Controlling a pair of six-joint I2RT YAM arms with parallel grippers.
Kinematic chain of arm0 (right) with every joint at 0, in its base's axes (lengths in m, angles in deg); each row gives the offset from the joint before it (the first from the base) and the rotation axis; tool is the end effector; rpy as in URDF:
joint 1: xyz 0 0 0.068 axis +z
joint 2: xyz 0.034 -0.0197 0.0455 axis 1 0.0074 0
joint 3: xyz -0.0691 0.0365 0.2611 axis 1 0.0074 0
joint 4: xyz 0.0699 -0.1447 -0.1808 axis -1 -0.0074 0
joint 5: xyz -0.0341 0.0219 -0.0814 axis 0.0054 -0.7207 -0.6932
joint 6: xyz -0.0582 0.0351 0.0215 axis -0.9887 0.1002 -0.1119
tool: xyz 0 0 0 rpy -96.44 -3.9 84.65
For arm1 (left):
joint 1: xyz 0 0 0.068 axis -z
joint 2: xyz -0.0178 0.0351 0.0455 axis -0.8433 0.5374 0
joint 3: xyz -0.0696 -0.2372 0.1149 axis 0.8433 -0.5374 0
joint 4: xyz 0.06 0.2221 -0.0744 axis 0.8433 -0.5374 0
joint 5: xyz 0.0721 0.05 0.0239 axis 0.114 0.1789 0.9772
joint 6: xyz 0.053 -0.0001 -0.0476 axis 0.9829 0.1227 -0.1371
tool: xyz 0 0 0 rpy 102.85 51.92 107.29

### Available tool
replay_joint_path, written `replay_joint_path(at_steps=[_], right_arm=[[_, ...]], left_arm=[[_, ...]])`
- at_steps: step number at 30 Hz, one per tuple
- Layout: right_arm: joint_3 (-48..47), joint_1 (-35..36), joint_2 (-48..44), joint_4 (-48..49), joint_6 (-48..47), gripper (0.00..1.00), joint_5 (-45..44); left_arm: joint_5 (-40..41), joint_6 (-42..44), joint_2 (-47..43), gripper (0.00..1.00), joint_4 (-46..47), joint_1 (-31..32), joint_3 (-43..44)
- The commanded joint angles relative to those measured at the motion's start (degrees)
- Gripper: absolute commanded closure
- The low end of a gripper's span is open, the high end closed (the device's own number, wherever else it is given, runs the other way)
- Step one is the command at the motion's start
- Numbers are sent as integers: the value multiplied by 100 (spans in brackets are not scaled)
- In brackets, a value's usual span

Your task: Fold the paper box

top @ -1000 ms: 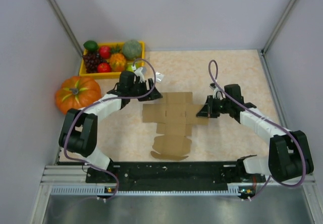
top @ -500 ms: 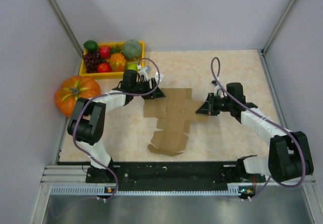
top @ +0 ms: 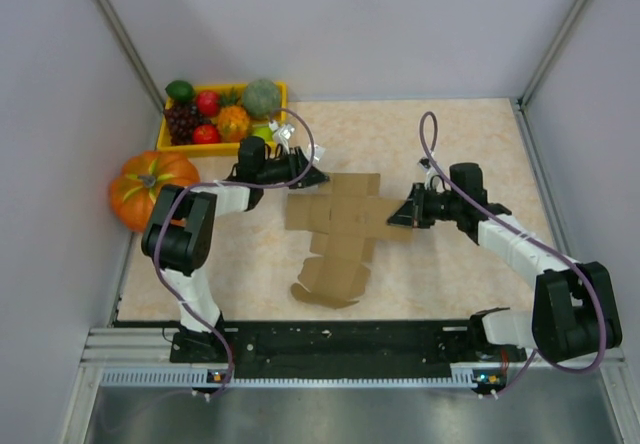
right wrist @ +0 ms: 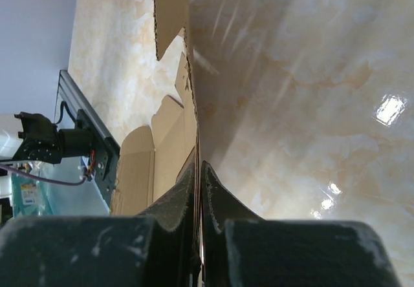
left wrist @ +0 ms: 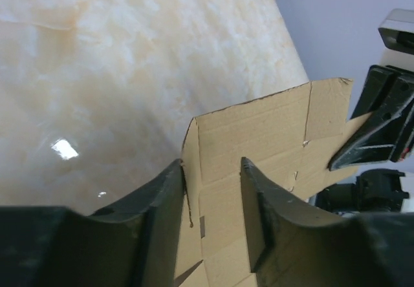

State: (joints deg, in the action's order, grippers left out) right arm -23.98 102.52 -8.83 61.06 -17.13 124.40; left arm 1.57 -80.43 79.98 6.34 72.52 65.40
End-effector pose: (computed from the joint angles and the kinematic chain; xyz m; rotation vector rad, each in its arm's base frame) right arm 0.2372 0.0957 0.2175 -0.2163 2.2990 1.1856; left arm 0.3668 -0.1438 0.2005 0.2821 2.0283 -1.3559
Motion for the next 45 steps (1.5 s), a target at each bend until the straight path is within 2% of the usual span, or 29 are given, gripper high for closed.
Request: replay_joint_path(at_steps=[1, 4, 7, 8, 9, 11, 12, 16, 17, 20, 22, 26, 35, 38, 39, 40, 43, 44, 45], right_arm=[[-127, -38, -85, 316, 46, 100, 158], [-154, -47, -77, 334, 64, 100, 158], [-171, -38, -77, 334, 55, 100, 158], [-224, -38, -68, 186, 20, 94, 28], [-346, -38, -68, -242, -58, 59, -304], [-889, 6, -68, -868, -576, 38, -1391], [-1049, 14, -77, -1157, -673, 28, -1606], [-1910, 49, 151, -1100, -1262, 20, -1425], [-2295, 58, 308, -1090, -1394, 20, -893], [-3147, 234, 1038, -1423, -2052, 20, -82], [-3431, 392, 1511, -1634, -2727, 20, 34], [-4125, 594, 2278, -1872, -3161, 23, 603], [-4329, 682, 2929, -1960, -3733, 31, 1598], [-4399, 796, 3052, -1951, -3733, 42, 1731], [-4390, 849, 3070, -1951, -3742, 48, 1705], [-4390, 963, 3061, -1951, -3750, 53, 1461], [-4241, 1052, 2965, -1699, -3638, 74, 969], [-4084, 1052, 2938, -1557, -3532, 89, 941], [-4039, 1060, 2886, -1486, -3505, 99, 940]], left_arm=[[-686, -582, 204, 61, 1367, 0, -116], [-616, -442, 178, 66, 1218, 0, -81], [-502, -283, 152, 79, 1024, 9, -63], [-405, -187, 38, 89, 720, 26, -63], [-144, -47, -50, 92, 534, 35, -63], [139, 542, -461, 94, 182, 158, -177], [445, 726, -603, 95, -63, 202, -308], [693, 1079, -1069, 96, -153, 308, -537], [703, 1106, -1201, 96, -197, 334, -564], [633, 1202, -1394, 96, -250, 387, -625], [641, 1281, -1474, 96, -363, 431, -634], [589, 1378, -1676, 96, -496, 484, -652], [387, 1352, -1843, 96, -470, 589, -722], [430, 1379, -1940, 96, -505, 659, -740], [430, 1379, -1966, 96, -514, 677, -705], [430, 1352, -1993, 96, -566, 712, -696], [430, 1229, -2186, 96, -575, 730, -704], [430, 1212, -2308, 96, -593, 730, -713], [422, 1142, -2362, 96, -619, 730, -722]])
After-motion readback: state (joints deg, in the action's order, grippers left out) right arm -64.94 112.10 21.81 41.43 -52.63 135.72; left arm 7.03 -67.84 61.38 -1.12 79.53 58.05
